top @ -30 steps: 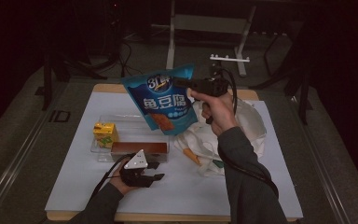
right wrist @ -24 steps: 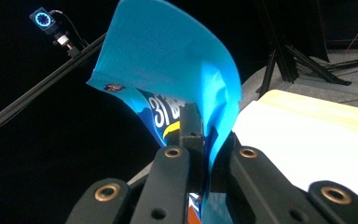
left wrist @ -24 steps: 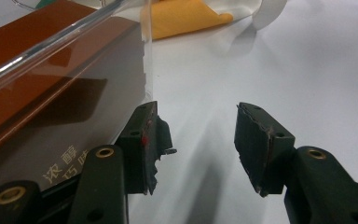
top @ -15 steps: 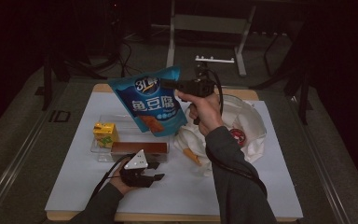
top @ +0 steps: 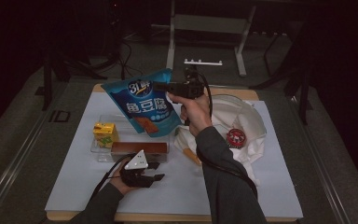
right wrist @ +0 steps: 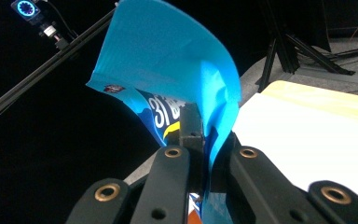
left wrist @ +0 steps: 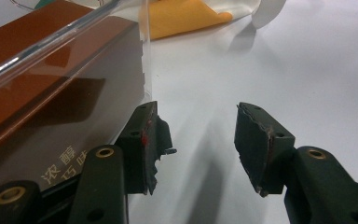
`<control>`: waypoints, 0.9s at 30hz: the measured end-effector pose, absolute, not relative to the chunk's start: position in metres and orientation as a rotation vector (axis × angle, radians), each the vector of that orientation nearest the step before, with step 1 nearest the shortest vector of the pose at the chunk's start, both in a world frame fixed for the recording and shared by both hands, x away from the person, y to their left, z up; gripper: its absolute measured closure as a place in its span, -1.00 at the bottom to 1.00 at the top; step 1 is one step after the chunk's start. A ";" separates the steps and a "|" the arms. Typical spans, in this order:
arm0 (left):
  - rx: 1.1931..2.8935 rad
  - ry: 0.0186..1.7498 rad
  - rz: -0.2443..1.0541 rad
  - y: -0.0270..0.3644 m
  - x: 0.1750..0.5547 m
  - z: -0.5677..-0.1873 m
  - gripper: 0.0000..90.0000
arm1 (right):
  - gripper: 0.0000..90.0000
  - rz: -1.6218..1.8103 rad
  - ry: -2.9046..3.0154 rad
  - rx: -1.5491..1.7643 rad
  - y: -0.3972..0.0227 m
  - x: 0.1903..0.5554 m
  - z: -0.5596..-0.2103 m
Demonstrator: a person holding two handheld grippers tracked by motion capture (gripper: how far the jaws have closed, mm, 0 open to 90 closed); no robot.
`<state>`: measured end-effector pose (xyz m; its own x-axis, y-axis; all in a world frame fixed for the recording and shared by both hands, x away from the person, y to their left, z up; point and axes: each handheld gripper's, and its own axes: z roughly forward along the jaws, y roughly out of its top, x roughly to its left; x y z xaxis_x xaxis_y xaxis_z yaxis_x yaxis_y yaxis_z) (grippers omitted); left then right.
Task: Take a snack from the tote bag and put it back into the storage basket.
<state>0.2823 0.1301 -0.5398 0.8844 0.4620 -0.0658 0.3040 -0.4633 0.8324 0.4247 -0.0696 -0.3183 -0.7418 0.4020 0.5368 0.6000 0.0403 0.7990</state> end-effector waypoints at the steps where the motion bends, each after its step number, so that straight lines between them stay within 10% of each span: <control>1: 2.088 0.553 0.207 0.130 0.282 -0.540 0.11 | 0.97 -1.786 -2.134 -1.052 -0.069 0.426 -0.320; 27: 2.090 0.551 0.212 0.130 0.282 -0.540 0.11 | 0.96 -1.760 -2.097 -1.113 -0.034 0.437 -0.345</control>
<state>0.2818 0.1296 -0.5400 0.8844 0.4626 -0.0625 0.3019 -0.4648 0.8324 0.4373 -0.0337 -0.3454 -0.7013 0.4195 0.5764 0.6403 0.0153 0.7680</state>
